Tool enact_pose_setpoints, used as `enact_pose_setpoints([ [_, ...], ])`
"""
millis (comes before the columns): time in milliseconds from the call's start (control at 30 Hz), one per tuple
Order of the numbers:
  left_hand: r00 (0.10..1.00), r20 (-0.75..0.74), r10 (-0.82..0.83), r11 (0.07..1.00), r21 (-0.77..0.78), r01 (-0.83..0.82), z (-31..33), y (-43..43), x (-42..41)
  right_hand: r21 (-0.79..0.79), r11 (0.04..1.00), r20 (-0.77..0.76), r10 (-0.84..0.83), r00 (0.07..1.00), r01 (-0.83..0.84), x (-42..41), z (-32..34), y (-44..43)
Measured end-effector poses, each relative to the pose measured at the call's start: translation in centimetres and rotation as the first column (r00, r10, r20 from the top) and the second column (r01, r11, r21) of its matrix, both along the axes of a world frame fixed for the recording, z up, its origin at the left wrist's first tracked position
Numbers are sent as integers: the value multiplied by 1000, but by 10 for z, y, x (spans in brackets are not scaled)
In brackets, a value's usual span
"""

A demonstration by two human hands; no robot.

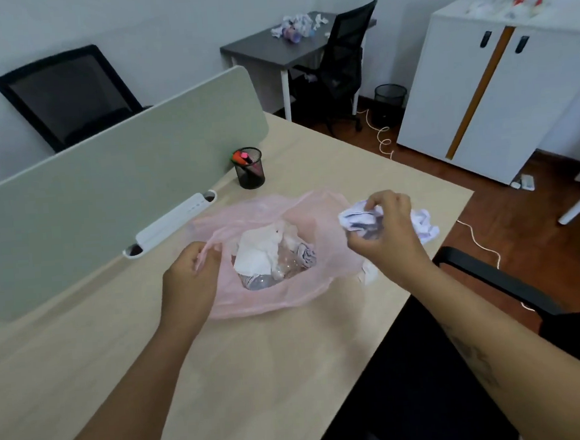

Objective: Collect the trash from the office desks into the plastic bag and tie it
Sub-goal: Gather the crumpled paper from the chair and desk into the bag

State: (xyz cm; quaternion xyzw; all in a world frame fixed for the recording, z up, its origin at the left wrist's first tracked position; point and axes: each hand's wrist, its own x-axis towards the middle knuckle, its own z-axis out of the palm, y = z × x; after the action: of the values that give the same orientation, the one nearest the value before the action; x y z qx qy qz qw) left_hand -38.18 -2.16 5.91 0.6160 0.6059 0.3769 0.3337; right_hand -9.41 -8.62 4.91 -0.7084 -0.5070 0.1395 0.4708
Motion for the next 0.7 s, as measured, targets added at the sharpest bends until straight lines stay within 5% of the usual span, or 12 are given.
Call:
enact_pose_setpoints([
  [100,999,-5,-41,999,15,41,7,4,8,-118,964,-49,233,971,-238,-51,0,17],
  [300,998,-16,-59,998,23,60,9,11,30,-274,865,-179,384,906,-420,-71,-37,40],
  [433,996,-39,-75,997,-11,74,3,13,46,-182,978,-19,97,995,-98,3,-56,38],
  [533,995,-61,-76,997,-16,75,-3,16,59,-231,954,172,-153,973,191,83,-75,40],
  [700,991,-114,-66,998,-6,66,-15,25,75,-610,768,256,-41,966,194,146,-111,41],
])
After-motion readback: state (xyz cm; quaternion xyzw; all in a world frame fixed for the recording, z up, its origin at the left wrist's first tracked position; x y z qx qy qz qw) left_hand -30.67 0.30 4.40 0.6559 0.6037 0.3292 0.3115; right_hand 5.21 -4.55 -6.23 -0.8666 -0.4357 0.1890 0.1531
